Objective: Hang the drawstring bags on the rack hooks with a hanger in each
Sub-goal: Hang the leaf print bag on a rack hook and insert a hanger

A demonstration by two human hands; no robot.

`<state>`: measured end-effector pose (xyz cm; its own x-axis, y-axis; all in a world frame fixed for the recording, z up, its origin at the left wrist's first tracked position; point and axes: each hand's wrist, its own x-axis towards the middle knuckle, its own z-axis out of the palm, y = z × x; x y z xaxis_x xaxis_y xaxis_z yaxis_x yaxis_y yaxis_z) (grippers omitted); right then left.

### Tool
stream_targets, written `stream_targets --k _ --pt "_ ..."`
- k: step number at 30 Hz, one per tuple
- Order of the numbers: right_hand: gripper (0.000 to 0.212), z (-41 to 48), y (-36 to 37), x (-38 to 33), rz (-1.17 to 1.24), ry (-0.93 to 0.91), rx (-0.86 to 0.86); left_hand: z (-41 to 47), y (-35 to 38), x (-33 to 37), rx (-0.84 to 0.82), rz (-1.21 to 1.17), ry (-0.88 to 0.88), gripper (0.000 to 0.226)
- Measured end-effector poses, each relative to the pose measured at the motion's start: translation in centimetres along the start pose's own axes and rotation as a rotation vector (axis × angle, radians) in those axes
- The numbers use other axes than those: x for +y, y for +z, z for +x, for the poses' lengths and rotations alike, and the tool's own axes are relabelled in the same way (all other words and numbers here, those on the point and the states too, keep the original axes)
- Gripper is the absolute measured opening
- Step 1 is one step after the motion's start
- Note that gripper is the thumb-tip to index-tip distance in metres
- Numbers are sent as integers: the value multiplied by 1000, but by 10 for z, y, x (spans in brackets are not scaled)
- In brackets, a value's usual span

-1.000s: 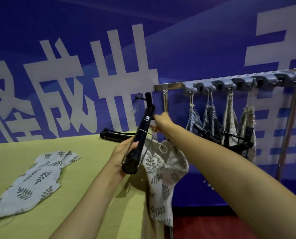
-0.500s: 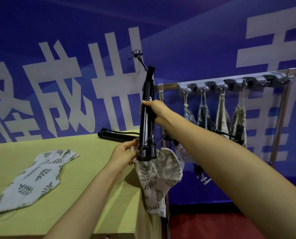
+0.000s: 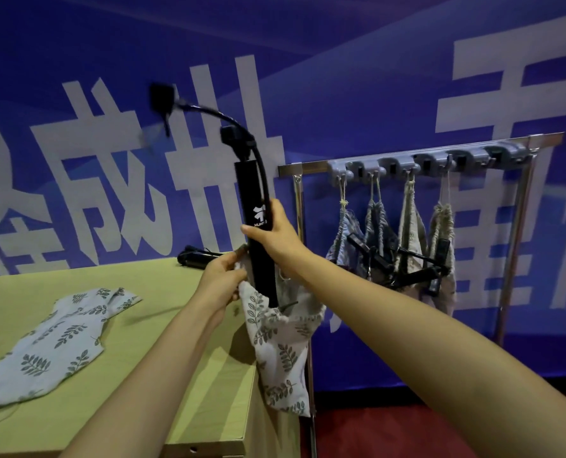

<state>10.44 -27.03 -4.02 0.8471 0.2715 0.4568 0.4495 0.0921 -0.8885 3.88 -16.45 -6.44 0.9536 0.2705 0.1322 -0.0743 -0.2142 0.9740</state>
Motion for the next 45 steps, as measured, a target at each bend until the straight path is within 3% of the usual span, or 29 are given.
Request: stream_targets --k 4,11,14,17,19,21,23,25,27,30,34,39,41,43,45 --pt "57 -14 -7 -3 -162 -117 -54 3 12 13 21 -108 5 38" --pt "43 -44 -35 -3 -340 -5 -27 -9 37 30 -13 -432 31 47" --pt "52 -59 -48 4 -576 -1 -97 -17 49 33 -68 -468 69 35" --pt "66 -73 -60 5 -730 -136 -208 -25 60 35 115 -348 107 29" --pt "40 -78 -67 2 -793 -179 -265 -29 62 35 224 -401 64 34" --pt "21 -78 -73 1 -803 -160 -119 -30 62 33 239 -417 44 37" --pt "16 -73 -83 3 -831 -118 108 -31 63 34 233 -405 47 41" --pt "31 -68 -94 5 -942 -67 206 -33 64 39 220 -410 48 36" --pt "46 -67 -104 7 -1030 49 175 -35 65 46 204 -437 57 22" --pt "18 -72 -112 7 -927 77 152 -40 71 56 203 -442 76 20" --pt "8 -84 -123 1 -830 -38 207 -49 84 60 167 -435 98 18" --pt "19 -98 -138 -13 -833 -148 235 -62 99 60 122 -420 111 16" --pt "24 -99 -151 -19 -815 -104 247 -65 104 58 104 -406 103 17" --pt "25 -99 -167 -28 -596 16 288 -68 112 59 64 -384 89 19" --pt "27 -100 -180 -39 -231 125 364 -74 125 62 -2 -364 79 19"
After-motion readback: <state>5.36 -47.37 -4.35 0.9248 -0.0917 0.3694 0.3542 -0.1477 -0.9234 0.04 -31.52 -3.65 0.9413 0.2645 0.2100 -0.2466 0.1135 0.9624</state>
